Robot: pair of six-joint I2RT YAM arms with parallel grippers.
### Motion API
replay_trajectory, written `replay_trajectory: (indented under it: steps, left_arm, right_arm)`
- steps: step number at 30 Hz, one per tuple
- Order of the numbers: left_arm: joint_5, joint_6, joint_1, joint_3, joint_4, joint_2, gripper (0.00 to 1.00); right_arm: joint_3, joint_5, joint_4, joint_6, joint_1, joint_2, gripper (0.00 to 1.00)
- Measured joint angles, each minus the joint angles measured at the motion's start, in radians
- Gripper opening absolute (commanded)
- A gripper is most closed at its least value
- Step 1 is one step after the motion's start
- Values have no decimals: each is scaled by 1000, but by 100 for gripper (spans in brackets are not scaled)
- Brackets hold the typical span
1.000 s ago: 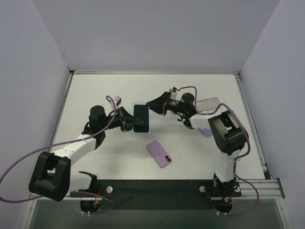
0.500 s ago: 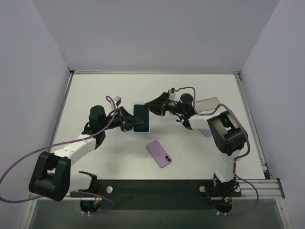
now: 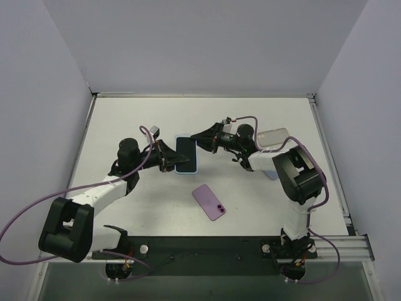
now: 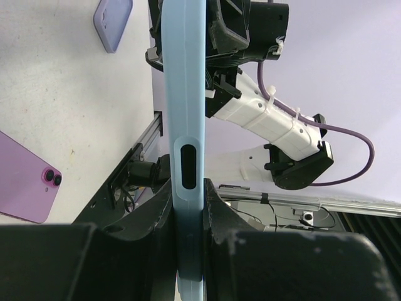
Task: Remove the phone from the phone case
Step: Remove the phone case from the phone.
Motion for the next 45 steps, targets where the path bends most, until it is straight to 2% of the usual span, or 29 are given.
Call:
replay_trajectory:
  steps: [5,9,10,11,14,16,21,24,27,28,31,34,39,45]
  left_arm:
    - [-3,-9,0,32,21,16,0]
    - [3,-27,0,66,89,18,0]
    - [9,-35,0,80,119,19,0]
    - [15,-40,0,90,145,21,0]
    - [36,-66,-6,111,221,30,0]
    - [46,-84,-10,120,252,41,0]
    - [61,-109,-13,138,243,54,0]
    - [61,-117,-13,142,229,55,0]
    - [56,-125,-10,145,214,56,0]
    - [57,-127,-9,145,213,56,0]
    - [58,-133,-8,155,221,56,0]
    - [49,-135,-6,161,237,53,0]
    - [30,-135,2,161,224,52,0]
    - [30,-135,0,159,212,52,0]
  right_arm:
    - [2,52,-9,60,2,-27,0]
    - [32,85,-35,39,0,-89,0]
    - [43,94,-41,10,-1,-114,5]
    - [51,100,-51,-21,-2,-138,19]
    - [62,108,-126,-127,-7,-217,30]
    - [70,107,-210,-222,-7,-277,33]
    - [102,86,-434,-429,-6,-355,34]
    - [118,63,-509,-504,-5,-369,34]
    - [120,37,-535,-536,0,-370,29]
    - [120,34,-537,-537,1,-370,22]
    - [116,29,-504,-504,-2,-364,17]
    - [103,20,-380,-399,-7,-331,22]
    - [101,7,-158,-200,-10,-220,23]
    - [114,3,-91,-124,-10,-179,19]
